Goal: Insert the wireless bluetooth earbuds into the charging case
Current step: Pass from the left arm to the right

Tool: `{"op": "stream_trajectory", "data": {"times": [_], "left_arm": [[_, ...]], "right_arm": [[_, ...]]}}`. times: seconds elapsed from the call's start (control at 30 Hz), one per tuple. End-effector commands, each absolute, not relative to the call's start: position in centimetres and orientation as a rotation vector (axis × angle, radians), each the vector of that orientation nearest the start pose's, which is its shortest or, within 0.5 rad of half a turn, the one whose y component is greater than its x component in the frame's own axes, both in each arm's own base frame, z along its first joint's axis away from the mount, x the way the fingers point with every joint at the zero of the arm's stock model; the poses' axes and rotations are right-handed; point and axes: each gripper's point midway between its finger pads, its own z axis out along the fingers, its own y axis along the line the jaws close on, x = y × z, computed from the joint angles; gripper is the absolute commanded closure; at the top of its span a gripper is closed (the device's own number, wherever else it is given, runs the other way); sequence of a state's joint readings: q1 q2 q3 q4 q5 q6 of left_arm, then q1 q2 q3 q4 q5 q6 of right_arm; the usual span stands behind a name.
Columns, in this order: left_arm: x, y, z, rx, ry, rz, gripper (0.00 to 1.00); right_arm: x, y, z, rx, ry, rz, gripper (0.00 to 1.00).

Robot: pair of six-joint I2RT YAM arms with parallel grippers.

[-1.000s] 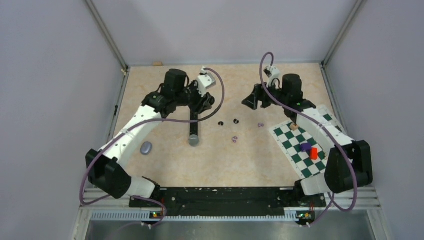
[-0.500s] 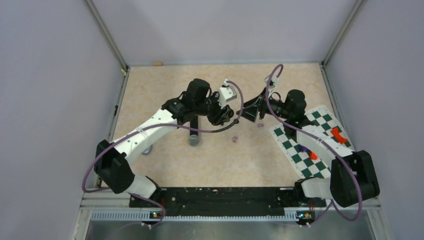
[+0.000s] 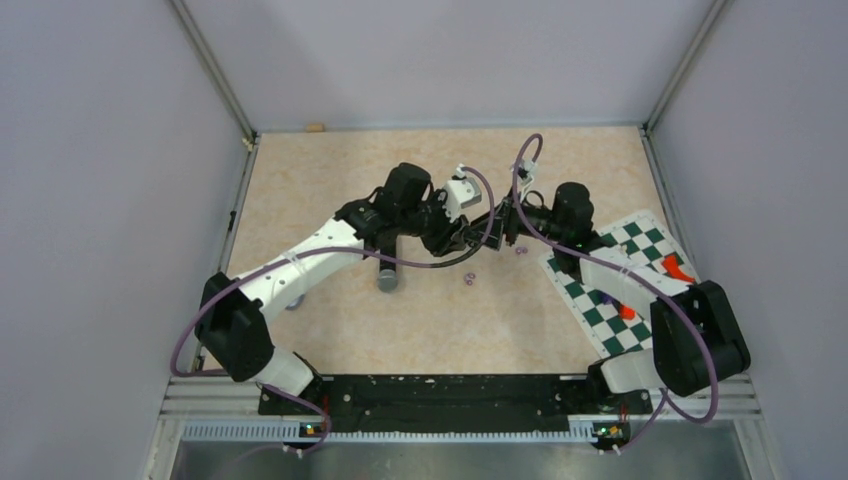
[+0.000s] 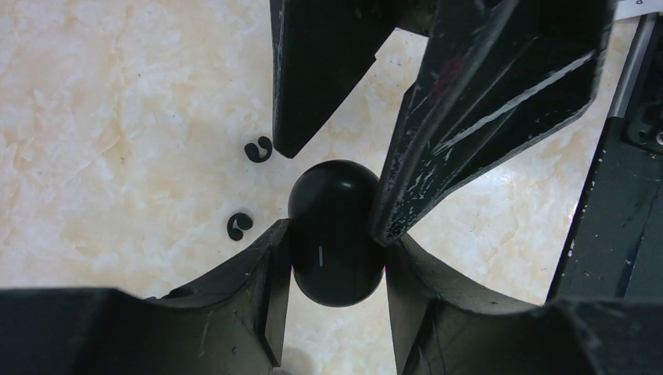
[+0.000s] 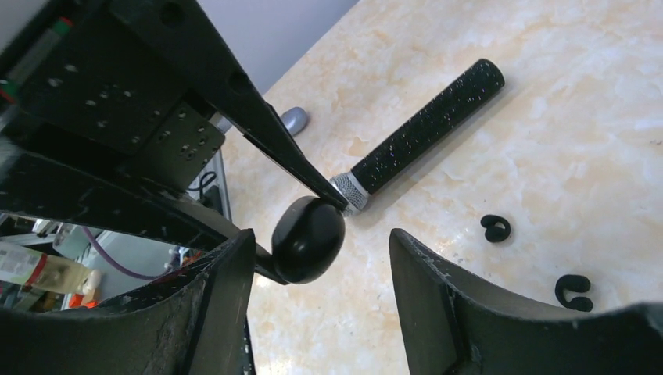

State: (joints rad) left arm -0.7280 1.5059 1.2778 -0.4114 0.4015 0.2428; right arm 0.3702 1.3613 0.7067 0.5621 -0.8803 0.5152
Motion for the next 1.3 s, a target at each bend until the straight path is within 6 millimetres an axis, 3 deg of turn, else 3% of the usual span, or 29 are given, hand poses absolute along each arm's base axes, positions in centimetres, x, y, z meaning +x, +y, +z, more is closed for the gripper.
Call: {"op": "stream_trajectory", "data": {"times": [0.0,0.5,0.57,0.77,0.83,1.0,1.17,1.27], "left_arm": [[27.9,-33.2,21.8,1.206,1.809,-0.728,0.9],[28.2,-33.2,21.6,1.182,1.82,-0.72,0.9],[28.2,-33.3,21.6,1.183,1.819,-0.723,0.9],[28.1,-33.4,21.5,1.187,1.821,-0.733,0.86],[28.0,-33.4,21.5,1.191,1.819,-0.739,0.78],[27.7,-33.5,21.7,1.203,1.813,-0.755,0.37],[27.0,-33.6,21.9,1.226,1.803,-0.788,0.02],[25.6,-33.6,22.6,1.279,1.773,-0.856,0.01]], "right_arm": [[29.0,27.3,22.0,-0.626,1.712,1.33,0.38],[27.5,29.2,21.6,-0.683,1.742,1.411,0.49],[27.6,29.3,21.7,-0.68,1.738,1.409,0.55],[27.6,29.3,22.2,-0.674,1.73,1.41,0.88],[27.5,29.2,22.5,-0.681,1.717,1.407,0.94],[27.3,29.0,23.6,-0.705,1.682,1.388,1.0],[27.3,28.8,24.5,-0.734,1.658,1.348,1.0],[27.4,28.3,25.3,-0.753,1.637,1.315,1.0]]}}
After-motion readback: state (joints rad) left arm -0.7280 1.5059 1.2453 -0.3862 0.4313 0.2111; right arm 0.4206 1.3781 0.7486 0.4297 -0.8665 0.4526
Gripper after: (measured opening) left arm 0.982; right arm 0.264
